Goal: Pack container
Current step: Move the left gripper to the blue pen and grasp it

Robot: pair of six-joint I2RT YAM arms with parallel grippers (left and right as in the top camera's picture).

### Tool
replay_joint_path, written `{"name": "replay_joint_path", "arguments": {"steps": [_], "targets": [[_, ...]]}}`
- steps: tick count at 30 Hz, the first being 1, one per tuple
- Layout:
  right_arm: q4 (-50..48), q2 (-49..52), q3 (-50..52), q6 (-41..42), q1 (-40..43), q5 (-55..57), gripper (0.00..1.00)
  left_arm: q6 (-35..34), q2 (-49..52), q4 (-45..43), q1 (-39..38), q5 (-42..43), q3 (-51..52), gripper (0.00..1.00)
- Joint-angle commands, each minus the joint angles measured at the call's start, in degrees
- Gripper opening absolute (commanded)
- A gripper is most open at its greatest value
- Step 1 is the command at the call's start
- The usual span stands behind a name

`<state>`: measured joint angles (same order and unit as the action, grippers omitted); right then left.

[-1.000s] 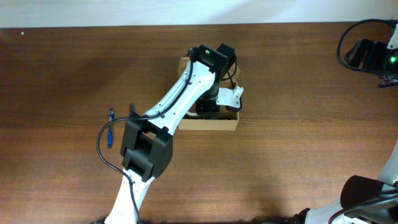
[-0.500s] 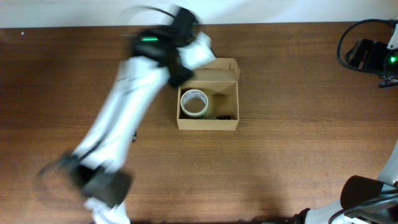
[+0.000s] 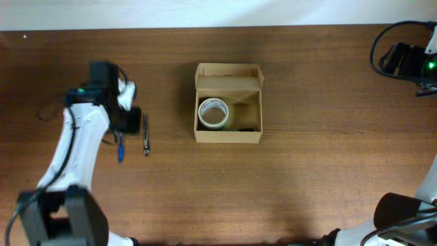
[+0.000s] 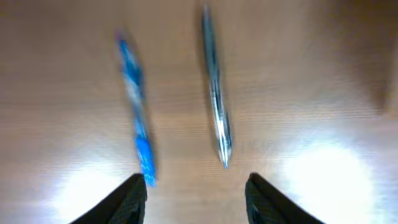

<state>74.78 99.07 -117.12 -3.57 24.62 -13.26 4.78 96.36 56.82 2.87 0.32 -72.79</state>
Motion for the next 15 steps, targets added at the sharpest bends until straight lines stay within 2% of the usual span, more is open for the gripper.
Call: {"name": "replay_joint_path", "arguments": {"steps": [1,15], "targets": [[0.0,-0.1,-0.5,0.0,0.2,-0.9,0.99,-6.6,1.4,-2.1,1.9,2.4,3.8,0.55],[0.0,-0.1,-0.5,0.0,0.2,-0.9,0.99,-6.5,6.3,-7.3,6.5,1.8,5.2,0.55]]}}
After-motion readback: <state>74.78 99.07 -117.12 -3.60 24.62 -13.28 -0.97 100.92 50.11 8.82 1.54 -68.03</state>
